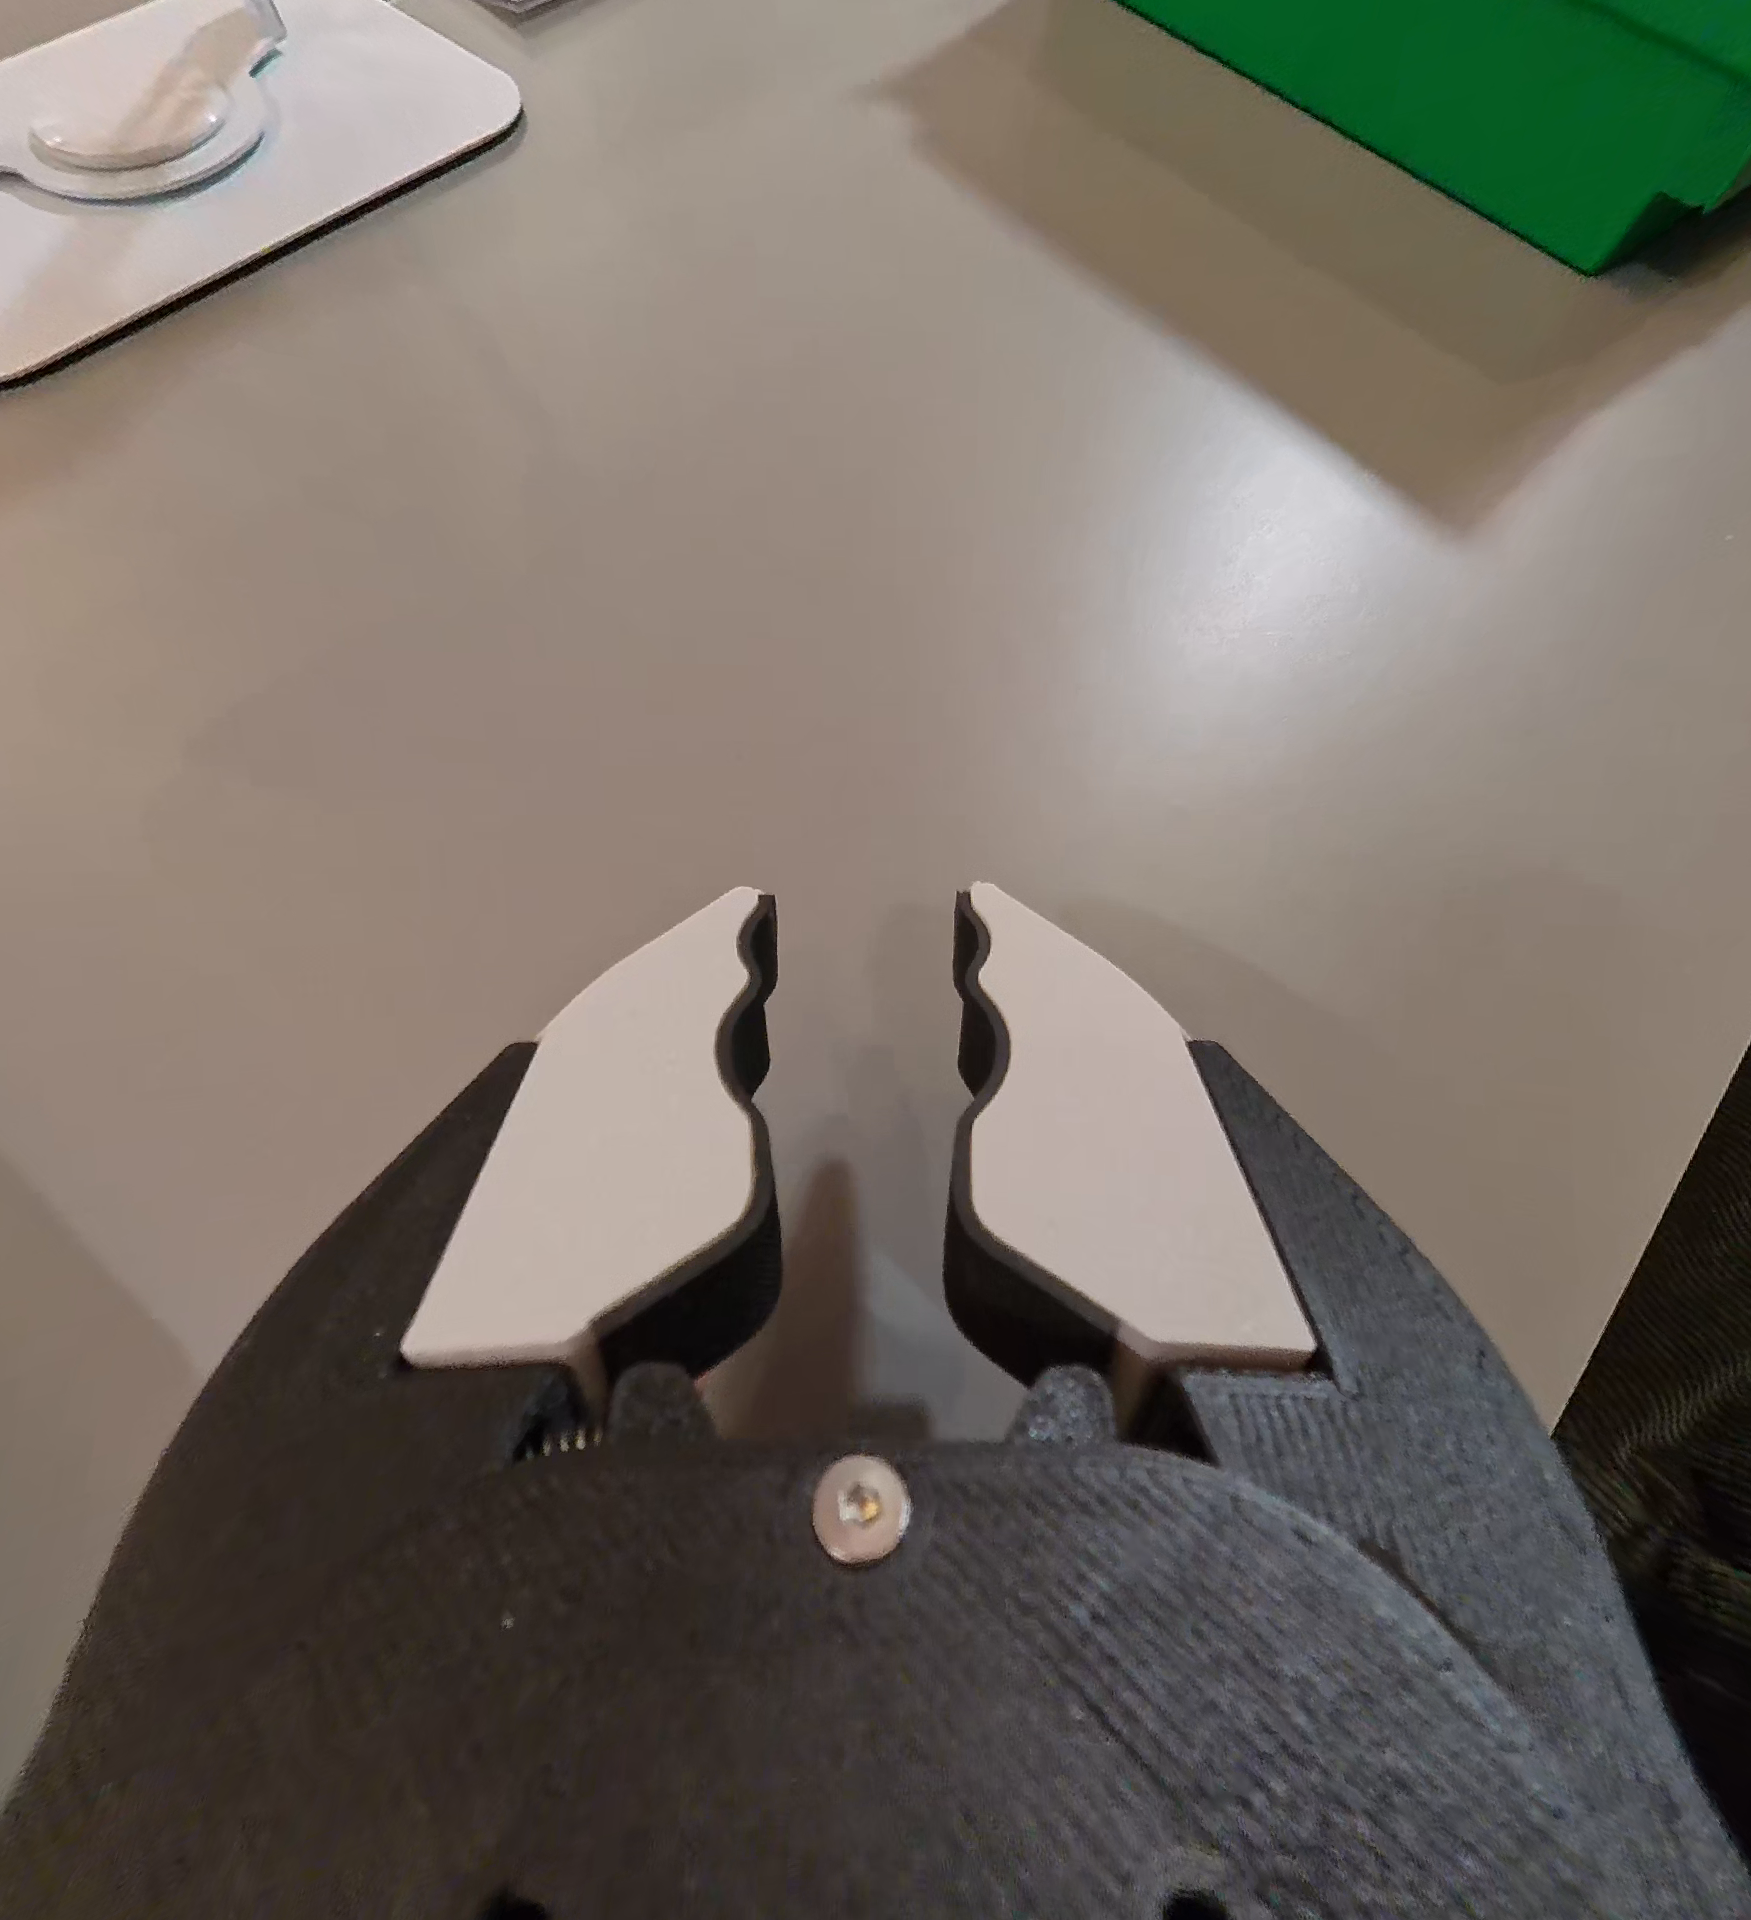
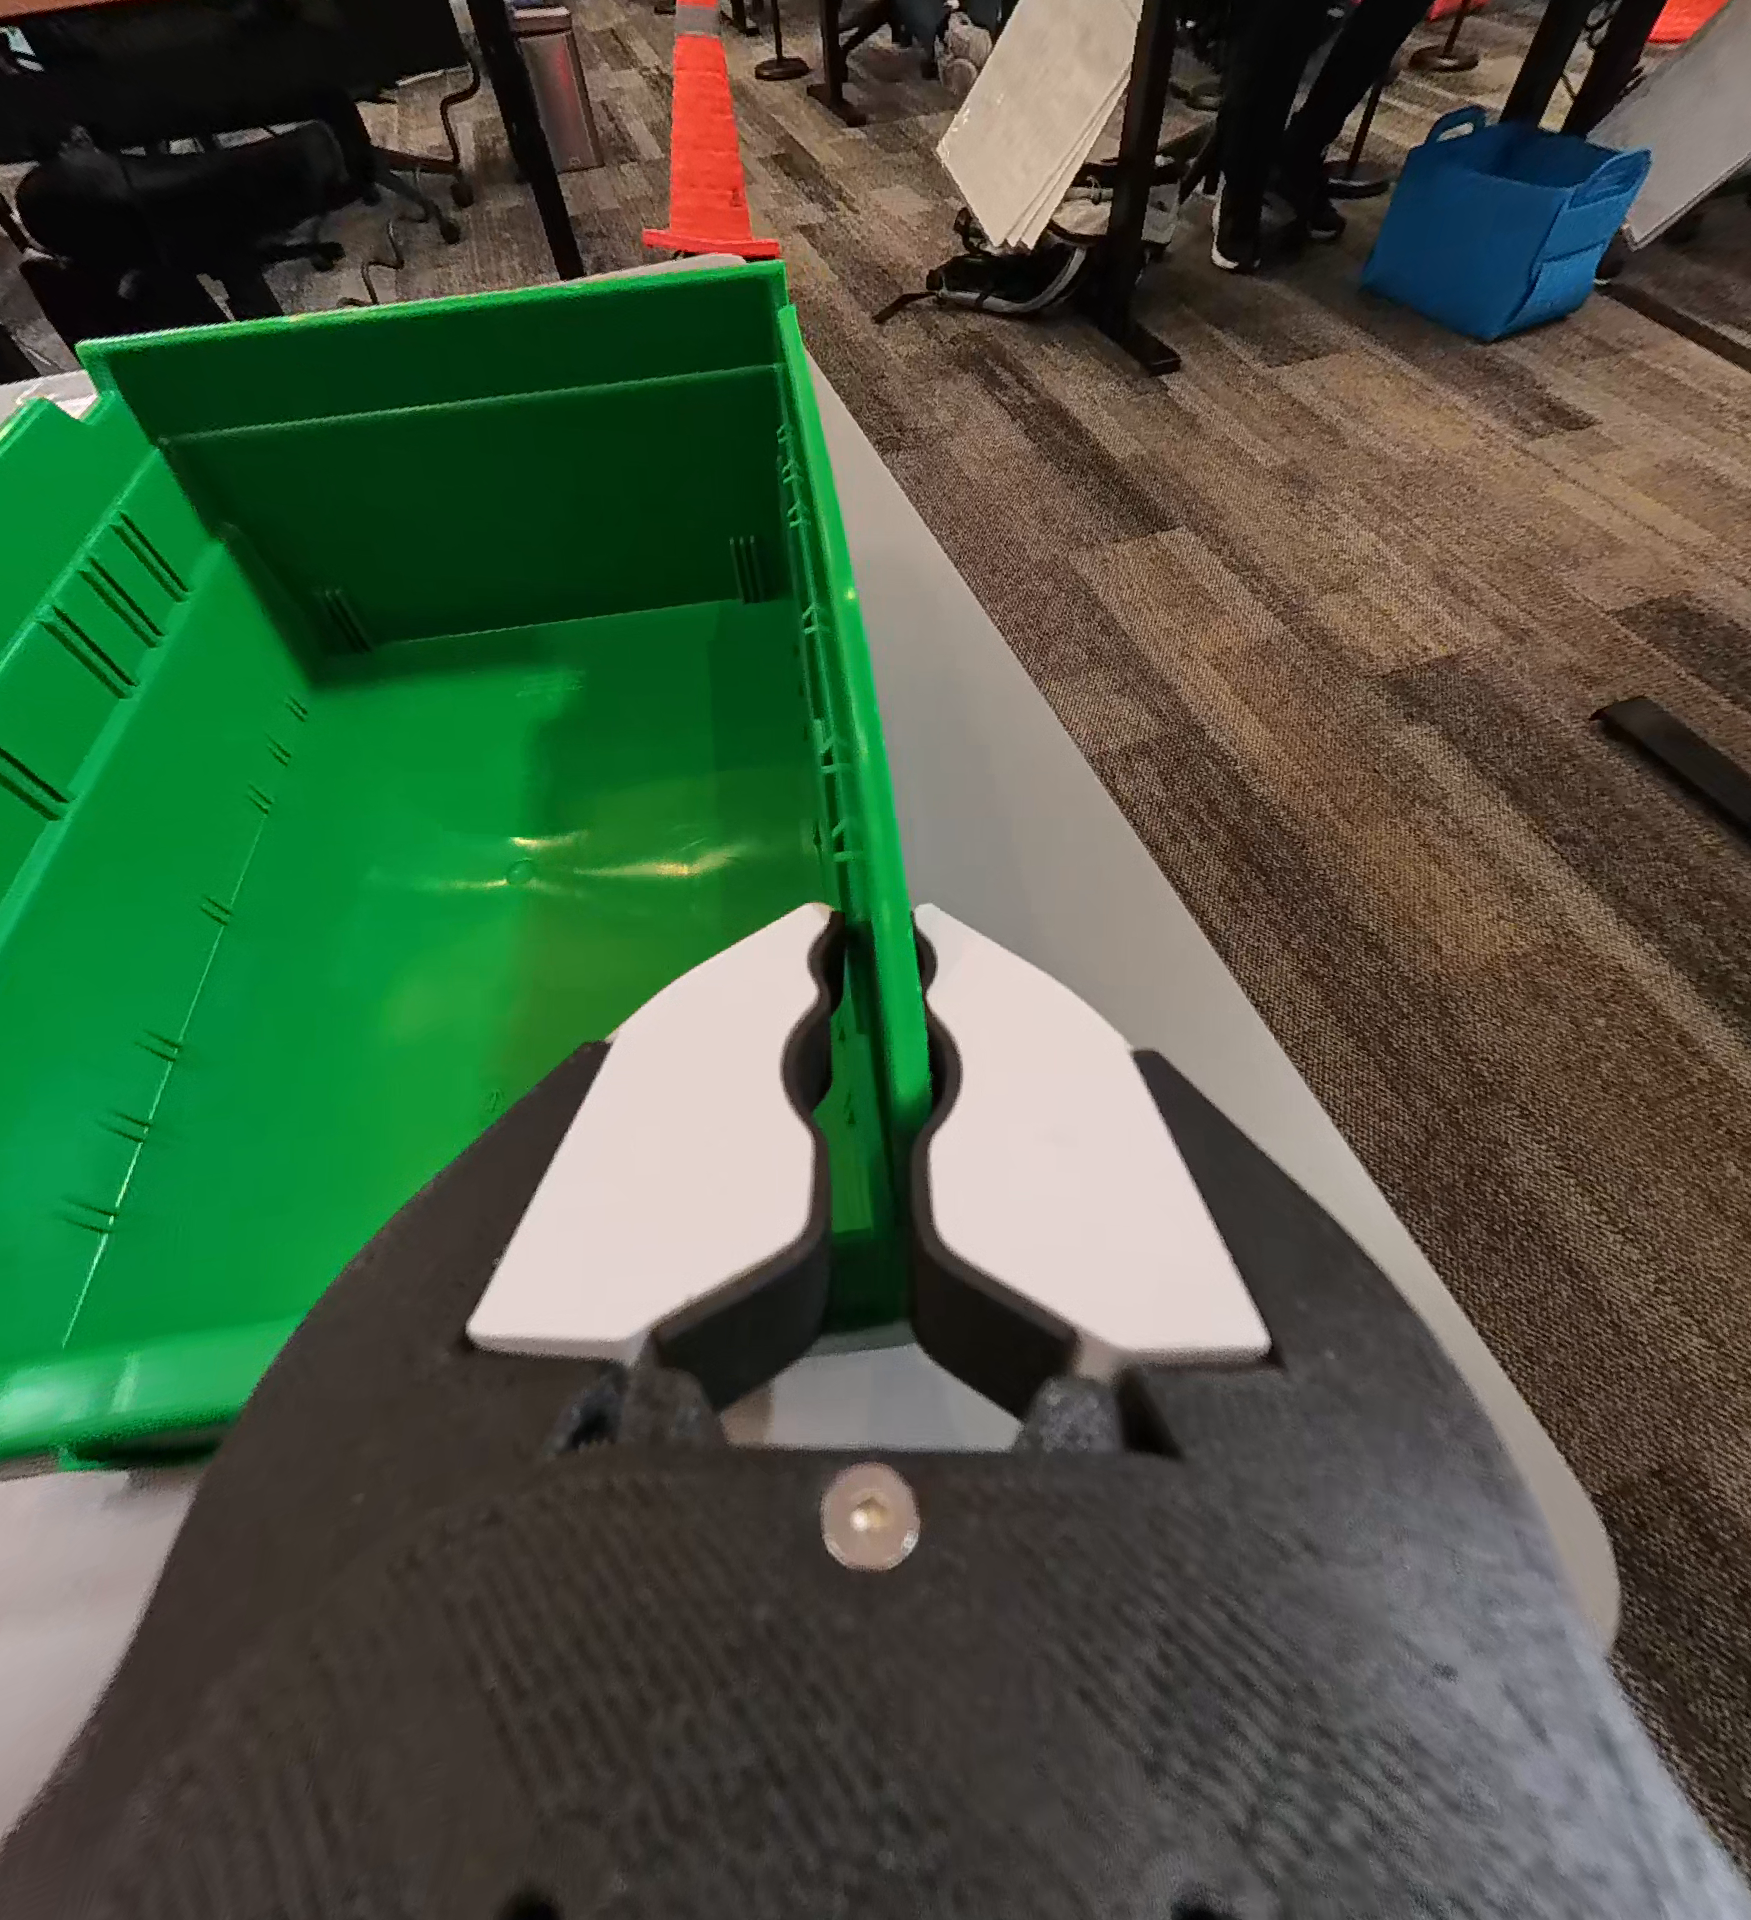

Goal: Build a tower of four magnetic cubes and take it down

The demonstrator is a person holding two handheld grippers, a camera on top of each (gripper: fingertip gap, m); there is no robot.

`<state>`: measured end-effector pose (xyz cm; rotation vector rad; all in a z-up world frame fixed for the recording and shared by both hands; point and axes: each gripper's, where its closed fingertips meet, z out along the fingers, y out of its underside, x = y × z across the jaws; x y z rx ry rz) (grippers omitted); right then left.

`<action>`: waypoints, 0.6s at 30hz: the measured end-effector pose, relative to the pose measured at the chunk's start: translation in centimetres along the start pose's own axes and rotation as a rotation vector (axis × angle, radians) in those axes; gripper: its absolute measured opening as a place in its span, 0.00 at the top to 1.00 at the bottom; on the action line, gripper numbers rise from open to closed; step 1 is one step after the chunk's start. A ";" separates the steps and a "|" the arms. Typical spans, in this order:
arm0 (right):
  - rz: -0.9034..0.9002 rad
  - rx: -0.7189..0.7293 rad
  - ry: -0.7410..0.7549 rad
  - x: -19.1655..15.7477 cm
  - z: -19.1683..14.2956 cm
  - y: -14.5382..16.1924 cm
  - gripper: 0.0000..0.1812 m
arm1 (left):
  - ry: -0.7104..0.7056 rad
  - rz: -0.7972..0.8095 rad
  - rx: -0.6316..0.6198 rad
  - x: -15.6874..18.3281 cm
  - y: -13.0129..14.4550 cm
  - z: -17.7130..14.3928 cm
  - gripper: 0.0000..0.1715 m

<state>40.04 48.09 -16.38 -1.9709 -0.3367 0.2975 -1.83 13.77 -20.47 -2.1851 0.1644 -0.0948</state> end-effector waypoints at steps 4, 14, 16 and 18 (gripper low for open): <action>-0.008 -0.003 0.004 -0.2 0.5 -0.3 0.94 | -0.021 -0.004 -0.005 -0.4 0.4 -0.4 0.81; -0.055 -0.020 -0.110 -1.3 1.7 -0.8 0.97 | -0.068 -0.038 -0.011 -1.5 1.4 -1.7 0.81; -0.081 -0.027 -0.127 -1.6 1.9 -0.9 0.97 | -0.075 -0.041 -0.012 -1.6 1.6 -1.9 0.81; -0.090 -0.039 -0.151 -1.9 2.1 -0.9 0.97 | -0.080 -0.043 -0.016 -1.7 1.8 -2.0 0.81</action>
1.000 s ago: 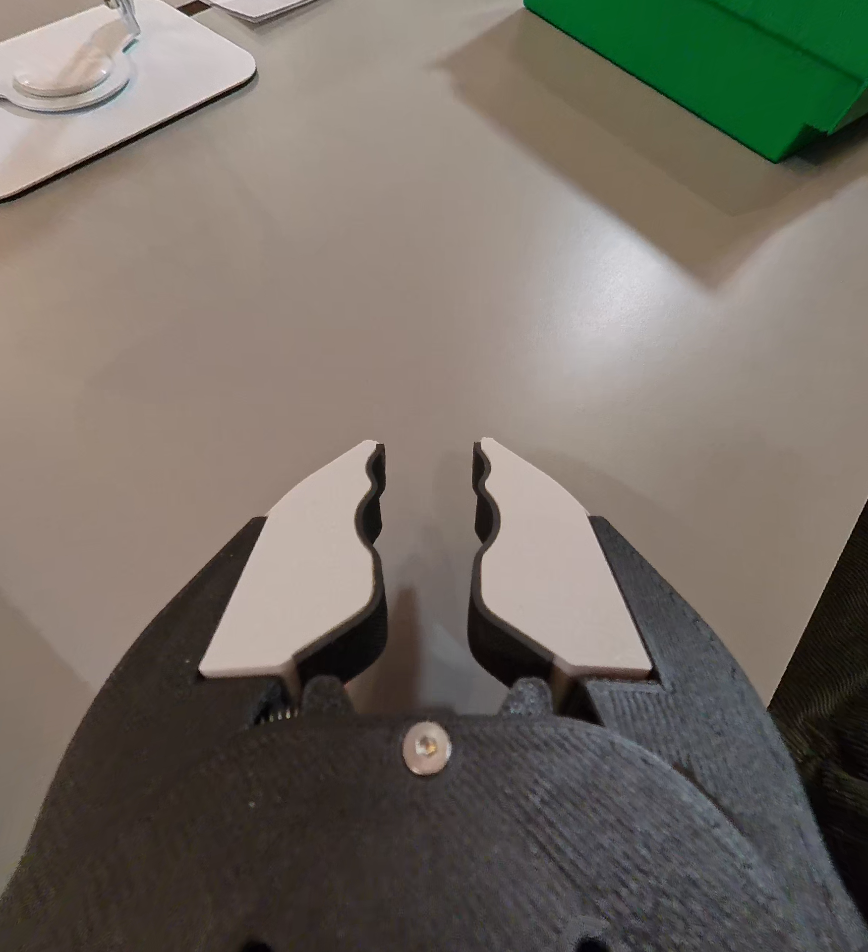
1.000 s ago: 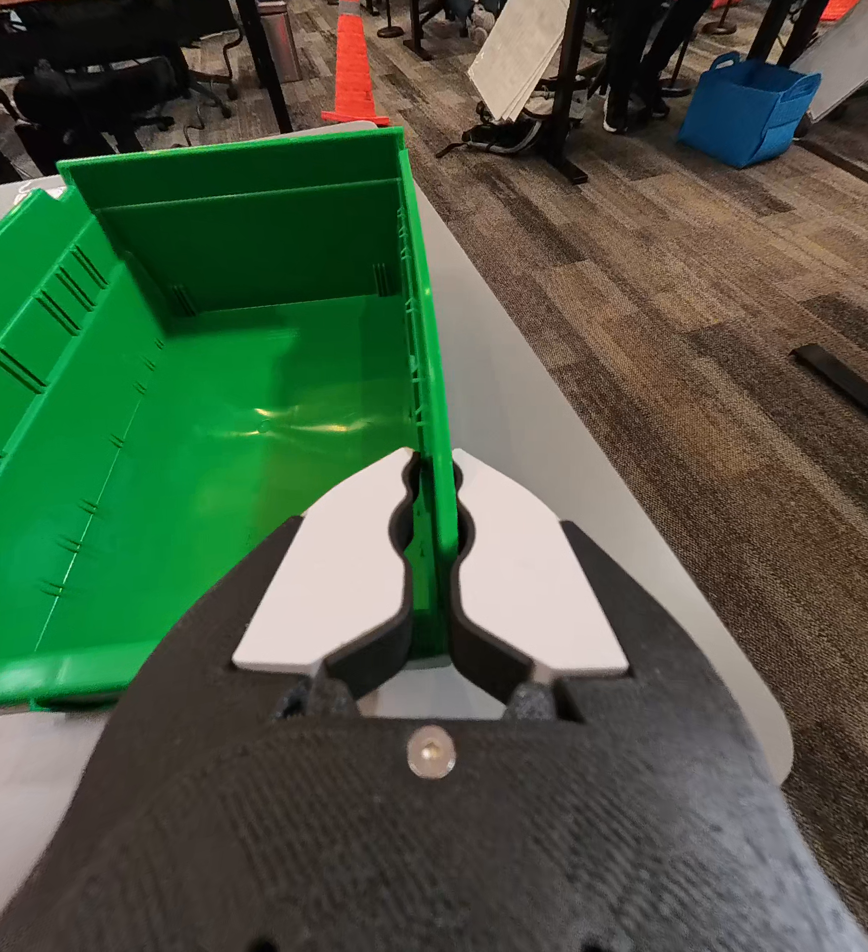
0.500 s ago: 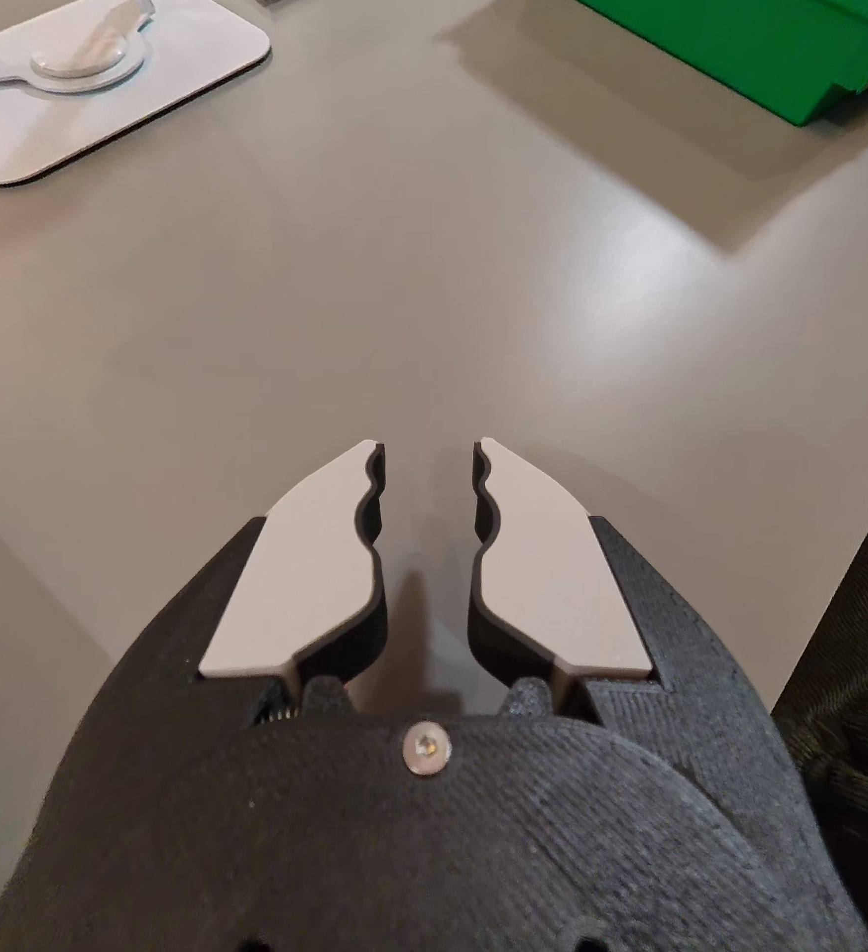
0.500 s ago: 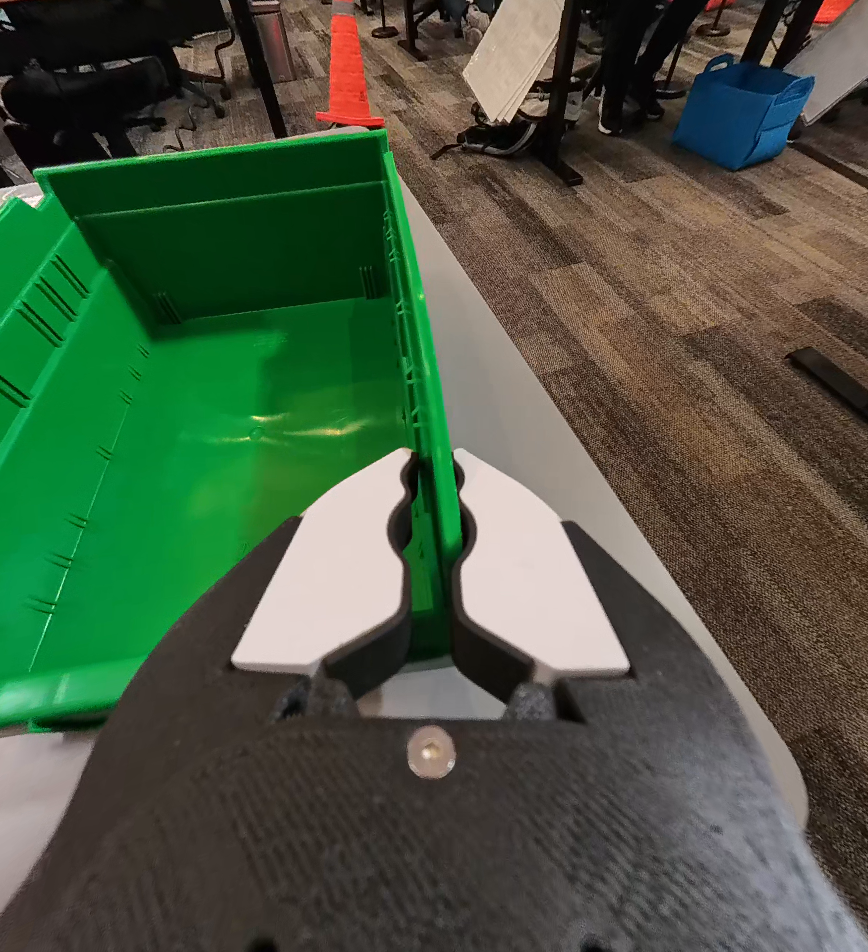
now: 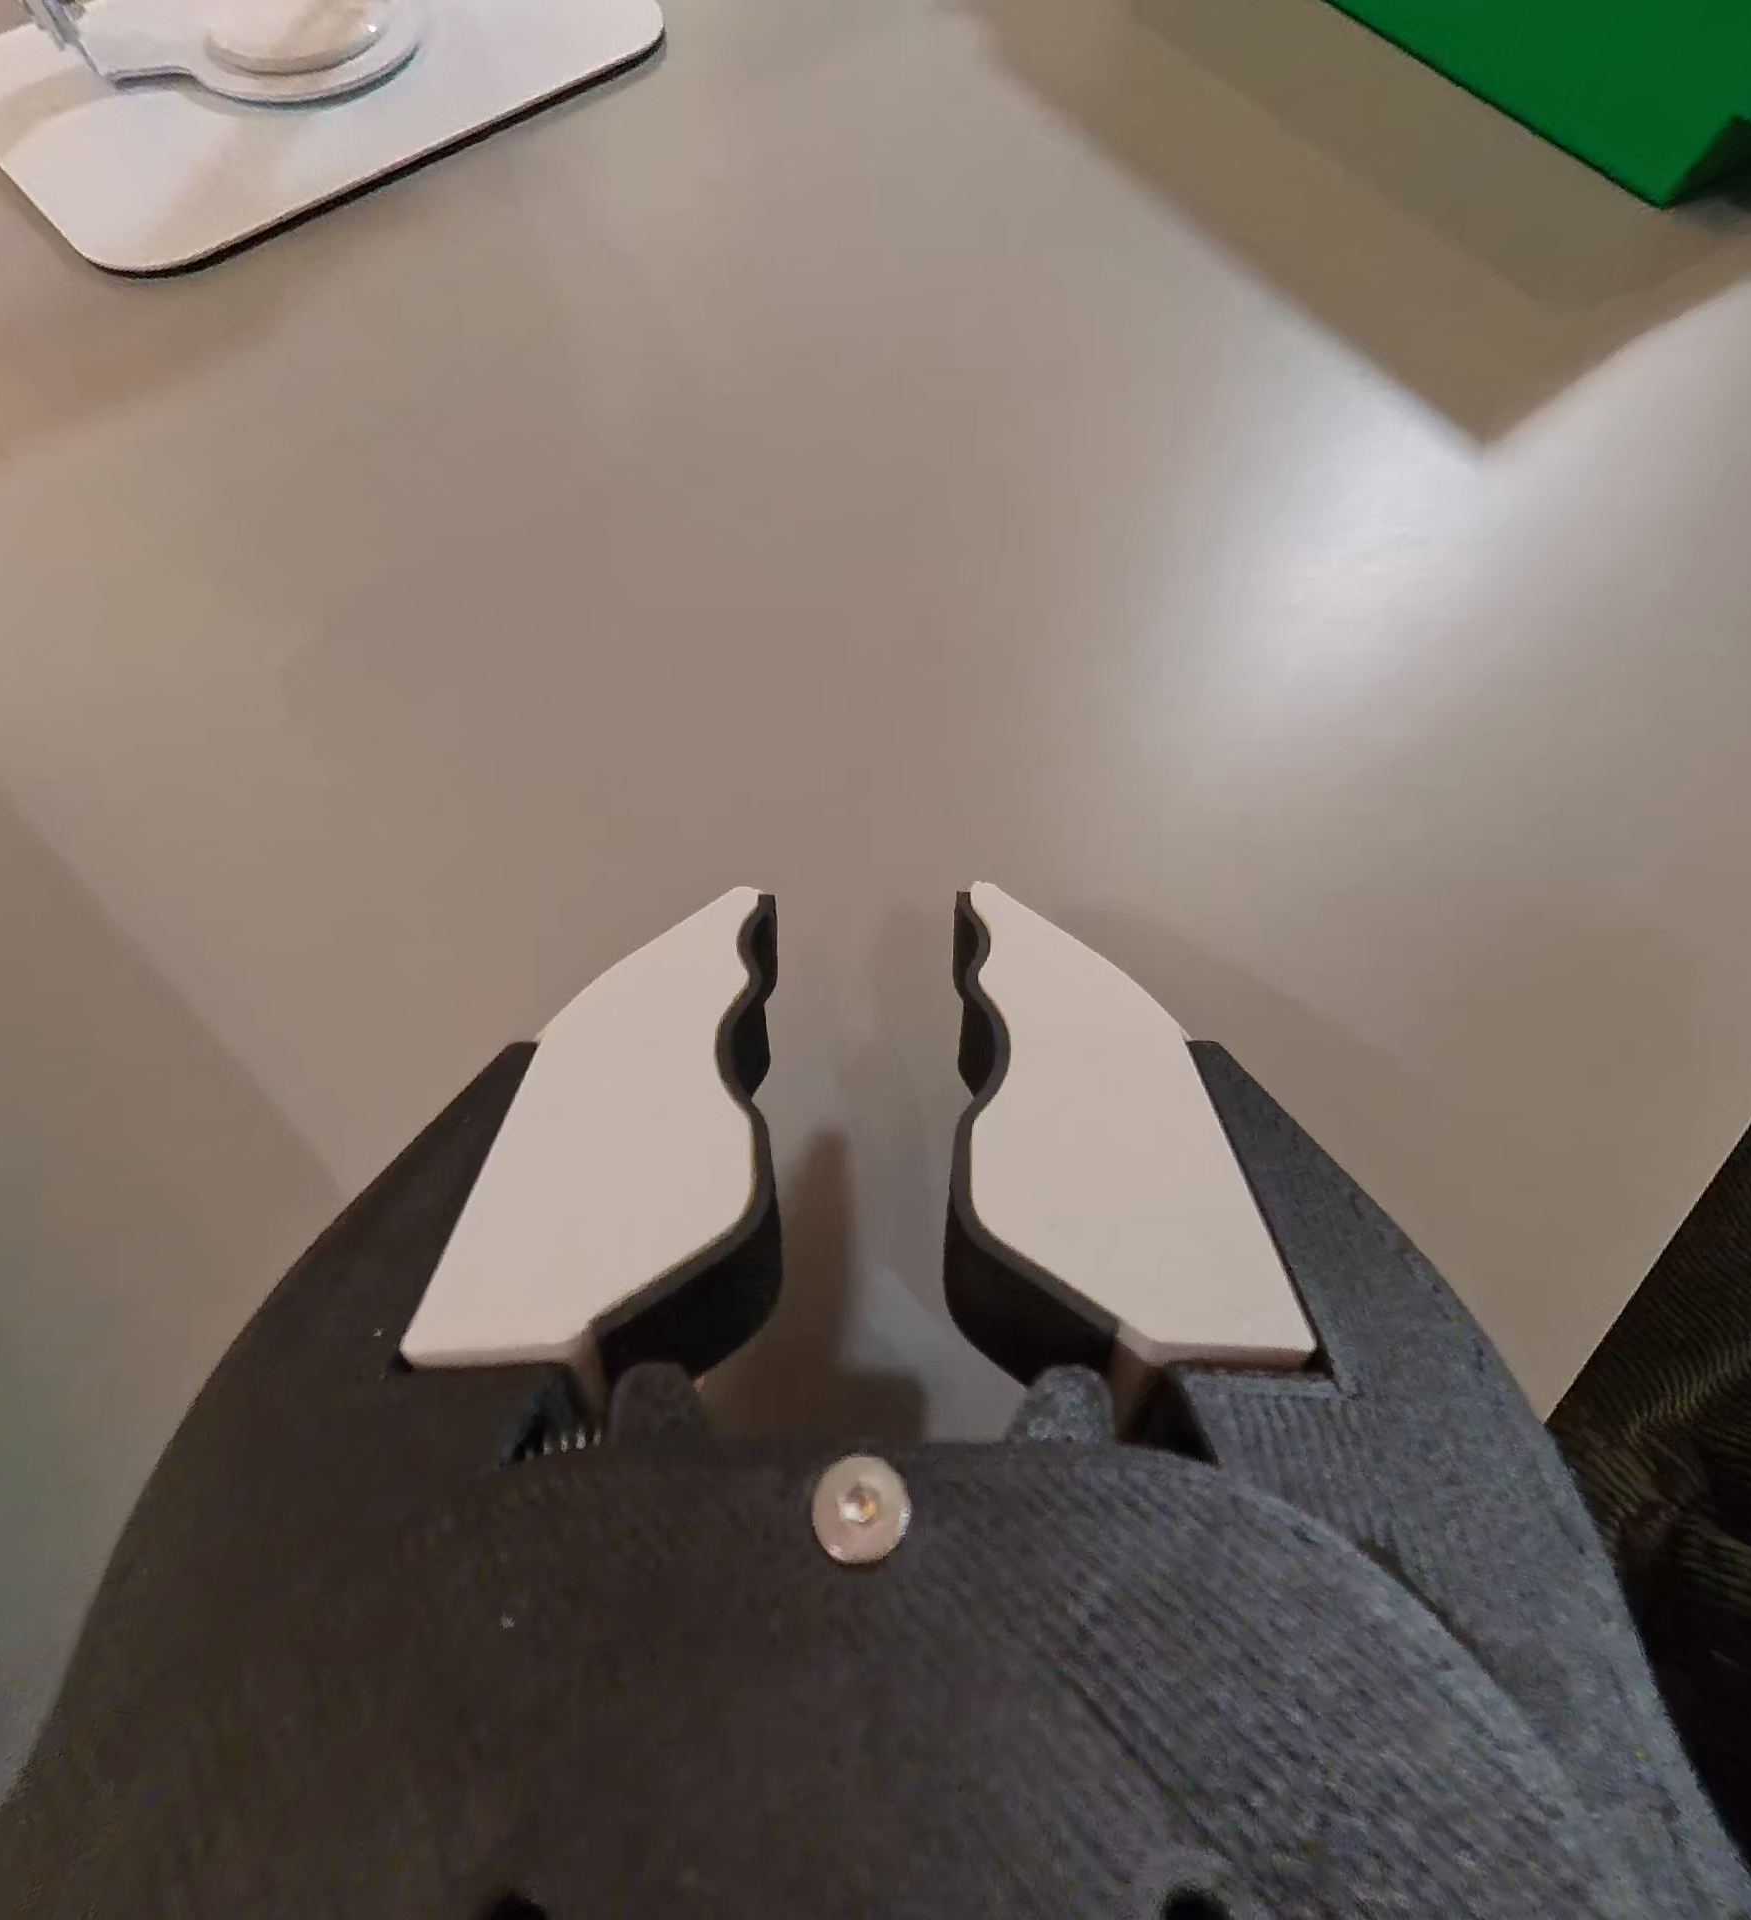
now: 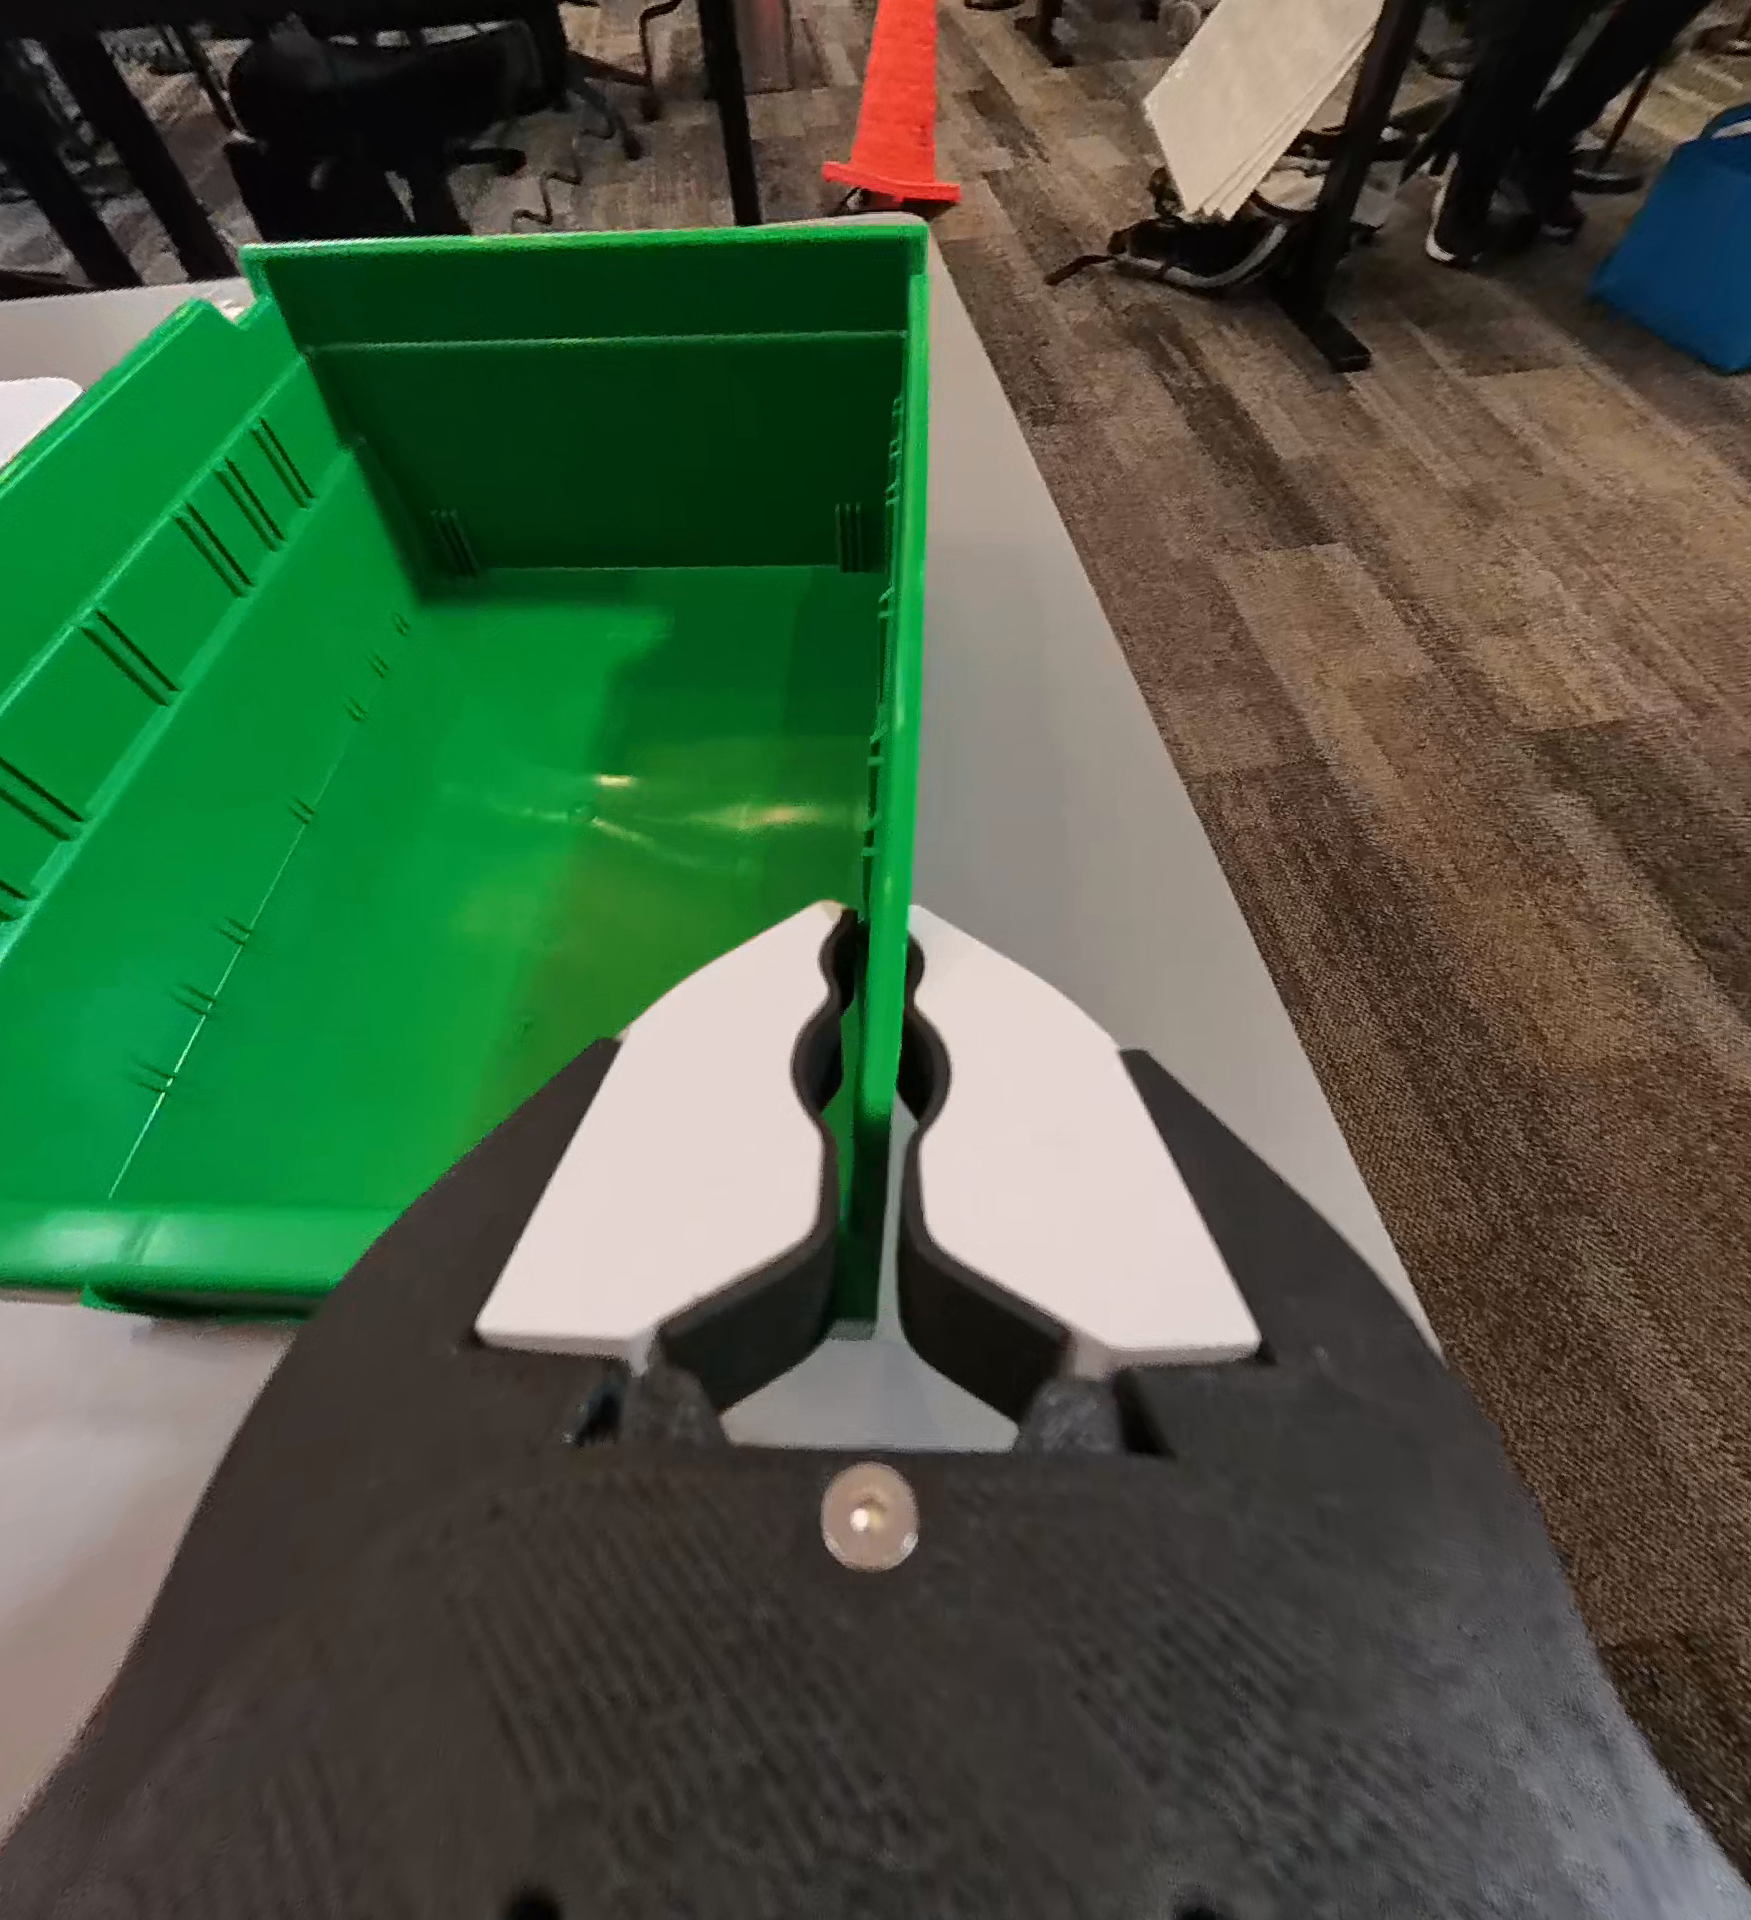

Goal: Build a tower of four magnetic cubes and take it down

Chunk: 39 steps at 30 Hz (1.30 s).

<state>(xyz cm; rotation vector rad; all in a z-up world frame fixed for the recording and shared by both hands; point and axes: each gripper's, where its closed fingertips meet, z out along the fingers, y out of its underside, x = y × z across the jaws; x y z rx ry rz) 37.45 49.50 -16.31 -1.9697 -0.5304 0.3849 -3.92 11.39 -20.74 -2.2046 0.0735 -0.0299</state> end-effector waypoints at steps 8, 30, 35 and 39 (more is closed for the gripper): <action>-0.007 0.006 -0.091 -1.2 0.3 0.0 0.97 | -0.002 0.005 -0.011 0.0 0.3 -0.1 0.81; -0.013 -0.001 -0.053 -1.4 0.5 -0.5 0.97 | 0.006 0.041 -0.036 0.5 0.6 0.2 0.81; 0.033 0.089 -0.056 -1.2 -0.9 -2.8 0.92 | 0.006 0.048 -0.040 0.6 0.7 0.2 0.81; 0.076 0.163 -0.039 -0.6 -2.4 -4.8 0.90 | 0.007 0.048 -0.042 0.6 0.8 0.2 0.81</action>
